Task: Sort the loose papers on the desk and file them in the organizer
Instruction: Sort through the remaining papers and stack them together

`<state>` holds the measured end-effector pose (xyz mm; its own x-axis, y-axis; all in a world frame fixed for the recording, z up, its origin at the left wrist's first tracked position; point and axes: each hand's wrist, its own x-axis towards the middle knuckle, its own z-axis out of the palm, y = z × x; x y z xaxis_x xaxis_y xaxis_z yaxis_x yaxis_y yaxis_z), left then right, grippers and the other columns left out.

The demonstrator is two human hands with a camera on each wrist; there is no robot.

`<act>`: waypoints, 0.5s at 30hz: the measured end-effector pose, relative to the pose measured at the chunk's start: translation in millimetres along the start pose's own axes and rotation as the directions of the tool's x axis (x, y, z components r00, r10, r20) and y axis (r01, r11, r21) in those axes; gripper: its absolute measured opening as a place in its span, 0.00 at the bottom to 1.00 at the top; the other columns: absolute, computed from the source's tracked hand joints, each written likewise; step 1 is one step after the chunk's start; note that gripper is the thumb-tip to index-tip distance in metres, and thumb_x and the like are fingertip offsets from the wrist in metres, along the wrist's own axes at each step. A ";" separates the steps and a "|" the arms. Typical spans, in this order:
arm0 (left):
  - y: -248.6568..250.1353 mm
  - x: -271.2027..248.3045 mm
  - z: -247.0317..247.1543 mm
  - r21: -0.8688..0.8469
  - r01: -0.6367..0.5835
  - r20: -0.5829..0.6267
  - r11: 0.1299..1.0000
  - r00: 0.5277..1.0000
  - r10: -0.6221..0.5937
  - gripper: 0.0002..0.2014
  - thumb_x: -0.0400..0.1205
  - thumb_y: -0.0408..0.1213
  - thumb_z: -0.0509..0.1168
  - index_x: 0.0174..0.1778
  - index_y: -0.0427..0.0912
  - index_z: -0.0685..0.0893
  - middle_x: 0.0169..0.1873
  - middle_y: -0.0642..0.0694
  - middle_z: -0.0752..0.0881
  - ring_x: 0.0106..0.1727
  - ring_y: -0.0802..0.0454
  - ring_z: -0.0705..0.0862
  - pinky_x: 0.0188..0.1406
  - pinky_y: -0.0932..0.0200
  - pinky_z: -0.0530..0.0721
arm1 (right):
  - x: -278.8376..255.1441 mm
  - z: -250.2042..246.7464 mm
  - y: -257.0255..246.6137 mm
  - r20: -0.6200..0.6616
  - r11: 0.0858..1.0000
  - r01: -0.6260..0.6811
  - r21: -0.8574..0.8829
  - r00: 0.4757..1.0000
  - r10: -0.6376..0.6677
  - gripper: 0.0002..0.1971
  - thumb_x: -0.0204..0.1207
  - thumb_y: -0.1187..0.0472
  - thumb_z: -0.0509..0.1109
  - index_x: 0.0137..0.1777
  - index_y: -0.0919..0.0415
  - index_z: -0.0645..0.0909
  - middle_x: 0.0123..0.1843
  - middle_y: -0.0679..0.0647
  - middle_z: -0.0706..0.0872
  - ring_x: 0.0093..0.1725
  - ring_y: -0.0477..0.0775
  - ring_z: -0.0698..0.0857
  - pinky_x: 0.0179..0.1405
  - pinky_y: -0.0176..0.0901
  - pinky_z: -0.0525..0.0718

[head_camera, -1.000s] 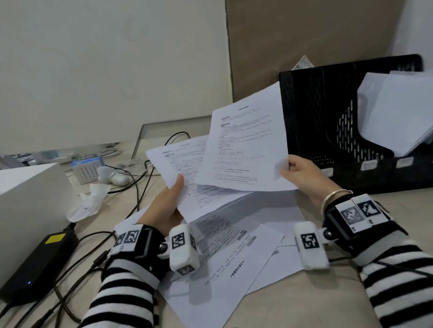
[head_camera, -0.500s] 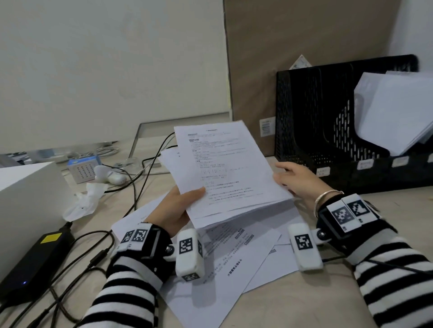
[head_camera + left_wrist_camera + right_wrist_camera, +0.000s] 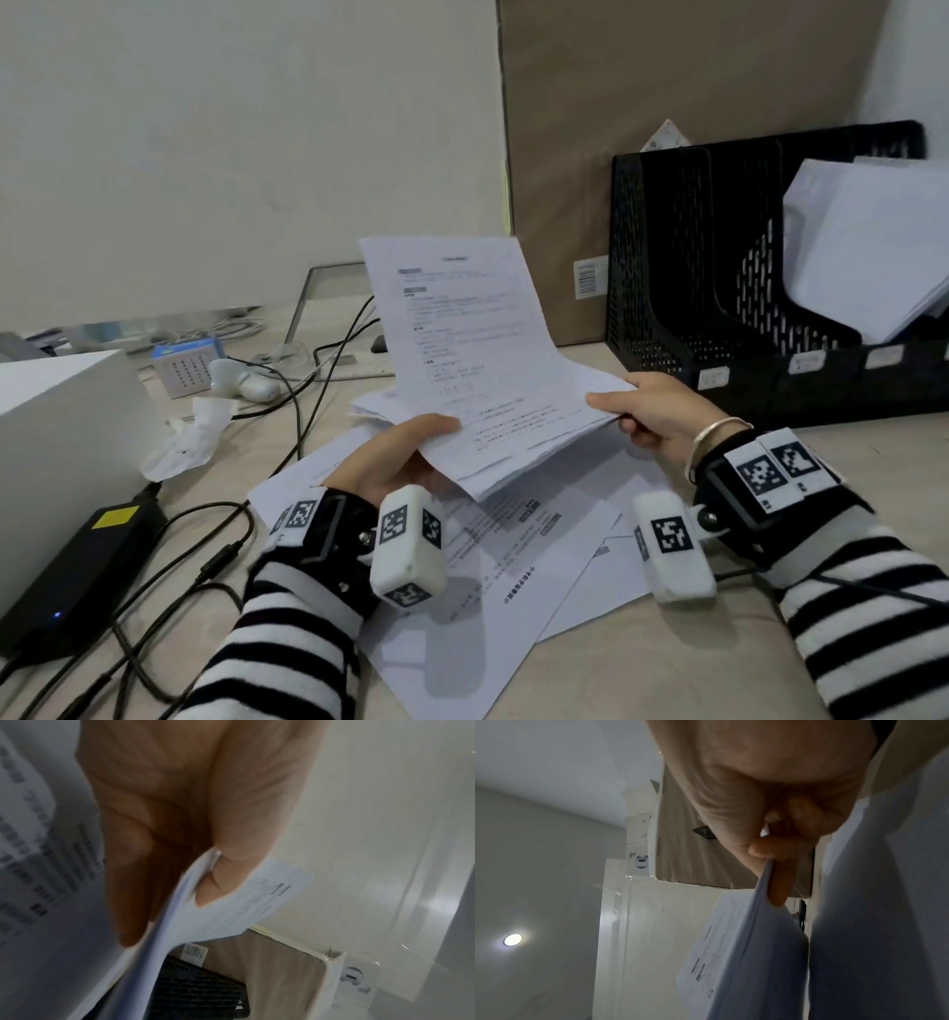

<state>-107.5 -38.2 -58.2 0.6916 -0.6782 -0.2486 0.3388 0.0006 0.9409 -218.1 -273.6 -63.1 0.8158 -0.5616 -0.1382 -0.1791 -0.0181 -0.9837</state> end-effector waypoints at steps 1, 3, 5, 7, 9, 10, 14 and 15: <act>-1.0 -0.2 -0.2 -0.027 0.035 -0.010 0.999 0.999 -0.036 0.10 0.85 0.33 0.63 0.57 0.31 0.81 0.31 0.38 0.91 0.27 0.48 0.90 0.23 0.58 0.87 | -0.5 -0.5 0.8 0.016 1.000 -0.012 -0.018 1.000 0.012 0.05 0.76 0.66 0.73 0.43 0.59 0.79 0.23 0.48 0.79 0.19 0.40 0.66 0.14 0.29 0.57; -3.0 1.2 0.4 -0.101 0.085 -0.049 0.991 0.995 -0.090 0.14 0.84 0.34 0.64 0.64 0.34 0.81 0.43 0.35 0.92 0.40 0.40 0.92 0.34 0.49 0.88 | -0.9 0.0 1.4 0.008 0.999 -0.029 -0.025 1.000 0.029 0.05 0.75 0.64 0.74 0.44 0.59 0.79 0.25 0.49 0.80 0.18 0.40 0.69 0.15 0.30 0.58; -6.3 6.2 -1.6 -0.117 0.081 -0.097 0.990 0.991 -0.093 0.14 0.86 0.31 0.61 0.66 0.30 0.79 0.51 0.35 0.90 0.53 0.36 0.89 0.35 0.51 0.86 | -2.4 2.0 1.2 -0.038 0.999 -0.032 0.024 0.999 0.033 0.07 0.75 0.60 0.75 0.49 0.59 0.80 0.29 0.50 0.83 0.19 0.40 0.76 0.18 0.32 0.66; -6.6 8.6 -0.3 -0.218 0.036 -0.097 0.975 0.994 -0.058 0.14 0.87 0.27 0.58 0.69 0.29 0.76 0.47 0.35 0.90 0.47 0.37 0.90 0.31 0.49 0.89 | -4.3 5.1 0.4 -0.030 0.985 -0.027 0.168 0.999 0.033 0.13 0.75 0.56 0.75 0.56 0.59 0.79 0.39 0.55 0.90 0.24 0.40 0.85 0.31 0.41 0.81; -6.9 12.7 0.2 -0.262 -0.041 -0.118 0.964 0.993 0.011 0.14 0.88 0.28 0.57 0.70 0.32 0.75 0.43 0.38 0.90 0.39 0.43 0.90 0.24 0.55 0.89 | -8.4 8.8 -1.8 0.074 0.945 -0.056 0.323 0.997 0.034 0.13 0.75 0.52 0.73 0.54 0.59 0.81 0.53 0.60 0.91 0.38 0.46 0.91 0.46 0.44 0.84; -7.1 15.5 -0.2 -0.262 -0.085 -0.124 0.961 0.991 0.054 0.16 0.88 0.29 0.56 0.72 0.33 0.74 0.47 0.40 0.89 0.42 0.45 0.90 0.27 0.57 0.89 | -11.3 10.2 -3.9 0.146 0.928 -0.092 0.362 0.988 0.041 0.15 0.75 0.49 0.72 0.54 0.58 0.82 0.57 0.61 0.90 0.47 0.50 0.91 0.49 0.44 0.83; -7.2 18.9 3.9 -0.276 -0.216 -0.093 0.936 0.976 0.198 0.17 0.87 0.32 0.58 0.73 0.37 0.75 0.59 0.44 0.88 0.53 0.50 0.89 0.39 0.60 0.89 | -21.7 19.3 -12.3 0.394 0.960 -0.157 0.233 0.917 0.055 0.25 0.73 0.39 0.66 0.66 0.52 0.80 0.60 0.56 0.89 0.55 0.53 0.89 0.51 0.44 0.86; -8.2 17.6 6.8 -0.268 -0.235 -0.073 0.935 0.972 0.223 0.16 0.87 0.33 0.58 0.71 0.38 0.77 0.60 0.44 0.88 0.54 0.51 0.89 0.41 0.60 0.89 | -23.6 23.0 -13.0 0.396 0.963 -0.147 0.226 0.917 0.047 0.23 0.76 0.44 0.67 0.66 0.54 0.80 0.60 0.56 0.89 0.52 0.53 0.90 0.47 0.43 0.88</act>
<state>-102.5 -55.2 -68.7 0.7946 -0.6051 -0.0487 0.3250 0.3564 0.8760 -222.4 -241.1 -49.7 0.9575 -0.1885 -0.2184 -0.1678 0.2518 -0.9531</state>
